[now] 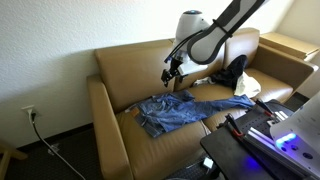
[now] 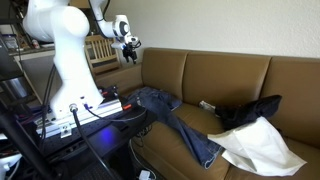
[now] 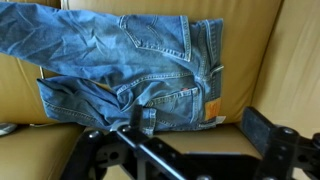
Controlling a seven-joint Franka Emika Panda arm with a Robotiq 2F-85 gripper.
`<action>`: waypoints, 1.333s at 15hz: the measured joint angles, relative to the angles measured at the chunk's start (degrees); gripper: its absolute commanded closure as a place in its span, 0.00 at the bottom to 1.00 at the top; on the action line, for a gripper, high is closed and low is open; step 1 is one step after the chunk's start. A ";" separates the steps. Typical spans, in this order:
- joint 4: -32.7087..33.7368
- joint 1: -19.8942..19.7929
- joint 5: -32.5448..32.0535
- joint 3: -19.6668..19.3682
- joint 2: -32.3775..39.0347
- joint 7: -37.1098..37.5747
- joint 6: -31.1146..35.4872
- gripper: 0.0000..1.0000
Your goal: Unfold the right leg of the denim trousers
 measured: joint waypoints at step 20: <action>21.52 21.54 -10.81 -23.79 31.37 3.17 11.70 0.00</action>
